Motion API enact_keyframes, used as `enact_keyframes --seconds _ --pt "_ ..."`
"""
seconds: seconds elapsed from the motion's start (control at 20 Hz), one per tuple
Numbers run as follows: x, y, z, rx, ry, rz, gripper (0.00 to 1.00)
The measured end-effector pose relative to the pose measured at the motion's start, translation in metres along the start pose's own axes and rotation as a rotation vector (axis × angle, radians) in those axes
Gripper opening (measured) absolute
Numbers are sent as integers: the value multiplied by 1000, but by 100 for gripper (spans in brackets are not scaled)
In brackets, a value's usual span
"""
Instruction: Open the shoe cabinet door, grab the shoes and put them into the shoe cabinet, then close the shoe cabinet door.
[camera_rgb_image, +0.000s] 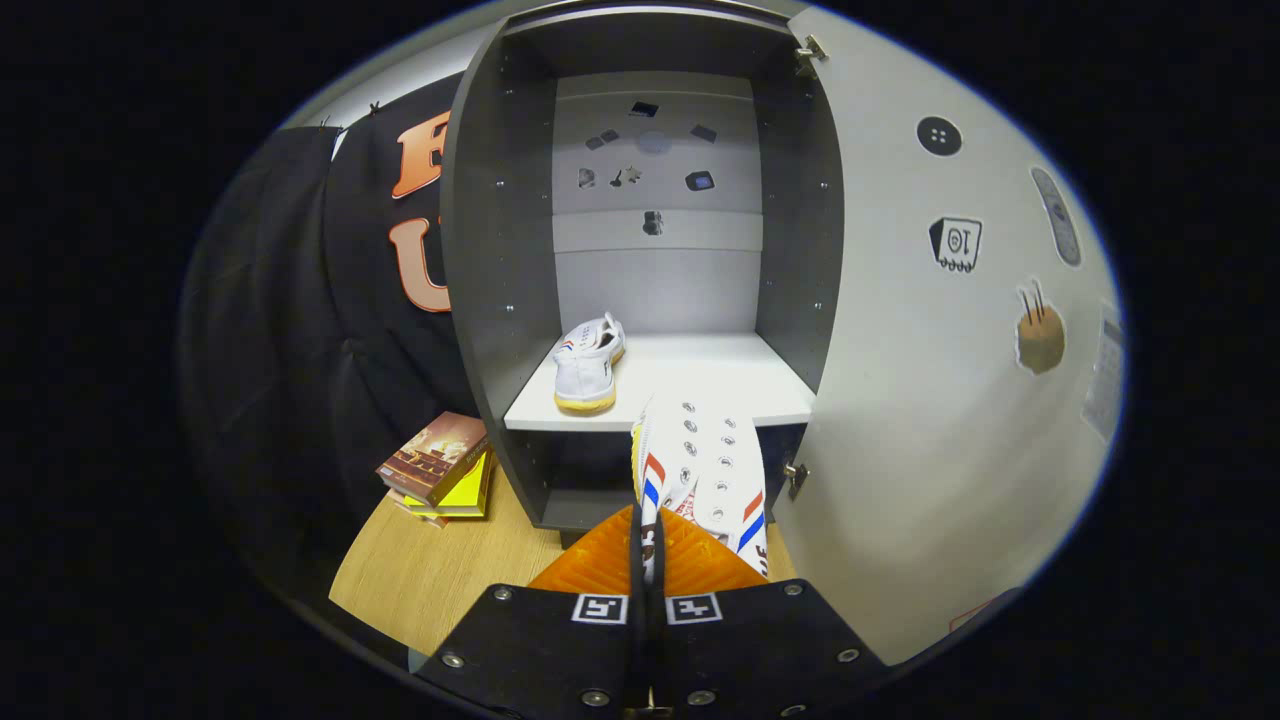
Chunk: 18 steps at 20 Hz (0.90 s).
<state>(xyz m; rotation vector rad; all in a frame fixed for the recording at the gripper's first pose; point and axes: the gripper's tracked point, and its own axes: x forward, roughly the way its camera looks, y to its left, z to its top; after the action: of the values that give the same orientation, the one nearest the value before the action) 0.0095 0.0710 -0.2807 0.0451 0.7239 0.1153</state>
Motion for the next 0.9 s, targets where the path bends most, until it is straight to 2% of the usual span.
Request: enact_keyframes --seconds 0.35,0.6,0.9 --pt "31 -7 65 -64 -76 -15 0" --pt "80 -10 100 -123 -81 -48 0" --pt "147 -11 121 -93 -55 -37 0"
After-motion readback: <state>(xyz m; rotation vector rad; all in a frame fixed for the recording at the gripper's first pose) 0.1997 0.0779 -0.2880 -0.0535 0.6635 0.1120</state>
